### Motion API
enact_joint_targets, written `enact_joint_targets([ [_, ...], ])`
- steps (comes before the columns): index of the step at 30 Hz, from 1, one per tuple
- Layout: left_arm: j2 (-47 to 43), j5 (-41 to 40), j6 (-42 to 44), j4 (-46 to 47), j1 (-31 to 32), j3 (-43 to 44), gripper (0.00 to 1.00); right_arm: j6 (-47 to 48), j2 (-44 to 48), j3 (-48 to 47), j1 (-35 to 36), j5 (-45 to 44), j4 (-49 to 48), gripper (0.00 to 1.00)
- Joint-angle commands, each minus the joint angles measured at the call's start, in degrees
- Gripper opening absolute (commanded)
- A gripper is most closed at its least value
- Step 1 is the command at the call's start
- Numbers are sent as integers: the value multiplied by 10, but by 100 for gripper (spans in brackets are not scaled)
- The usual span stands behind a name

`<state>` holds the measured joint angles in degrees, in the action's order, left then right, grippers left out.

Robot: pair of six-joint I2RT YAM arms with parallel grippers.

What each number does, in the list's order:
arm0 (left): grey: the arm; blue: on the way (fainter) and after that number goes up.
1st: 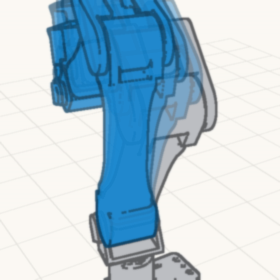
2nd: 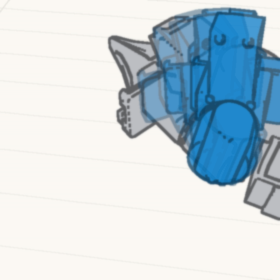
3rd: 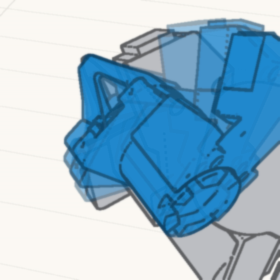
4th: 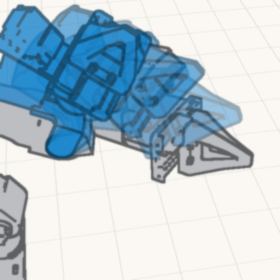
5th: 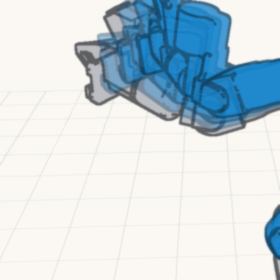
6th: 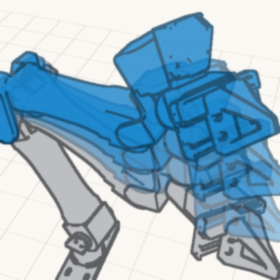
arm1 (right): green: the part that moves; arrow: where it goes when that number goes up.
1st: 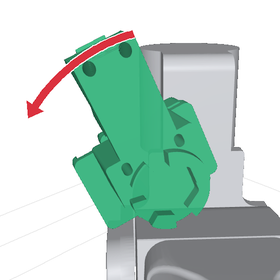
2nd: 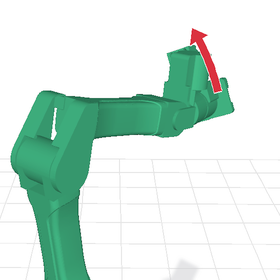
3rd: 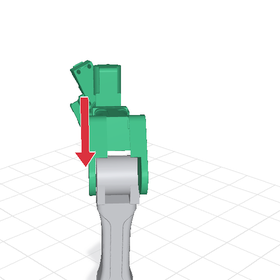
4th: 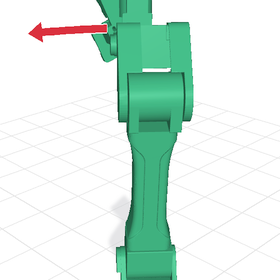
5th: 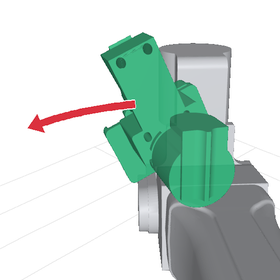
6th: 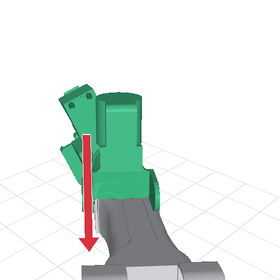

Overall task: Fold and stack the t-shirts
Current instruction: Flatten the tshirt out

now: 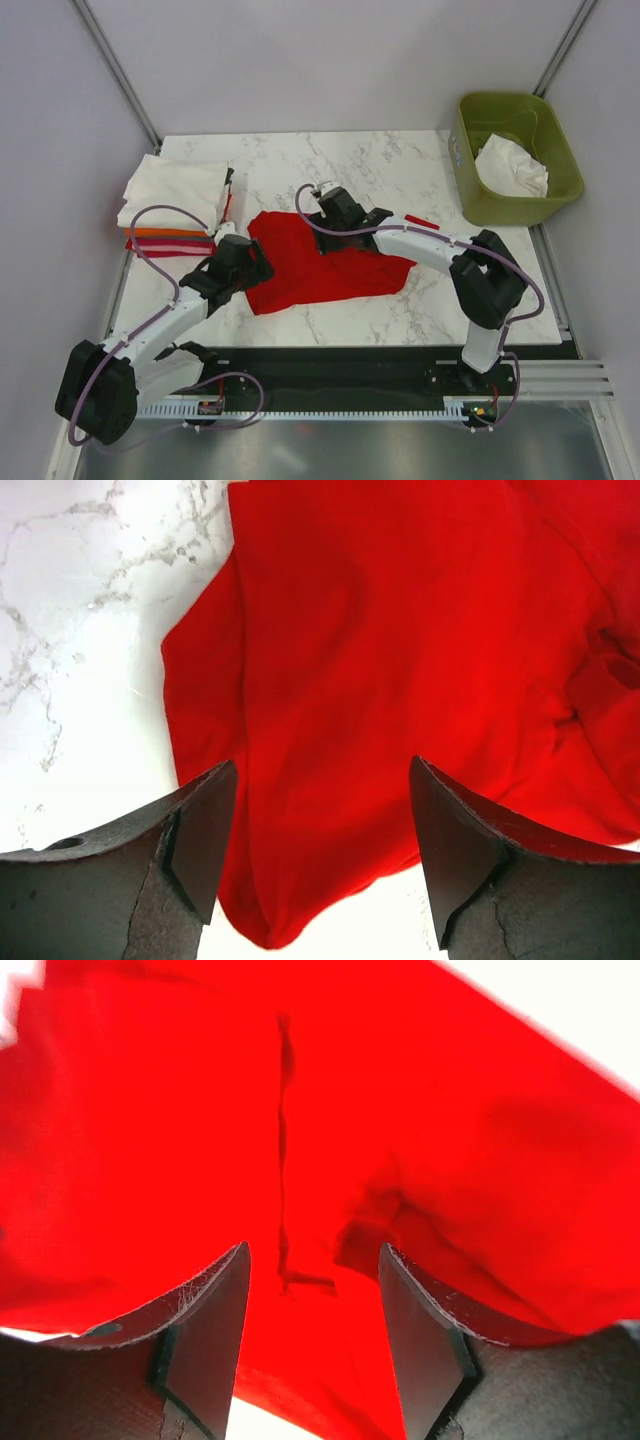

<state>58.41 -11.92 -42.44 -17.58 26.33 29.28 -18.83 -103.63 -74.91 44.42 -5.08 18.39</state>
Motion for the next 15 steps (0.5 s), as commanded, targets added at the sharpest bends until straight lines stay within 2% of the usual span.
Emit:
enact_joint_targets([
  [1,20,-11,18,41,-11,29,76,28,-23,-15,8,-29,38,62],
  [3,34,-10,24,50,-15,31,76,34,-31,-7,8,-25,41,61],
  [6,55,-10,33,55,-19,39,75,37,-41,2,8,-30,59,49],
  [9,74,-12,34,62,-22,46,75,37,-24,24,8,-63,62,29],
  [10,79,-12,34,64,-22,48,74,31,-15,34,8,-76,62,15],
  [13,105,-8,34,70,-22,61,74,21,33,60,8,-110,61,0],
  [15,124,-8,37,72,-22,69,73,13,79,76,7,-128,59,0],
])
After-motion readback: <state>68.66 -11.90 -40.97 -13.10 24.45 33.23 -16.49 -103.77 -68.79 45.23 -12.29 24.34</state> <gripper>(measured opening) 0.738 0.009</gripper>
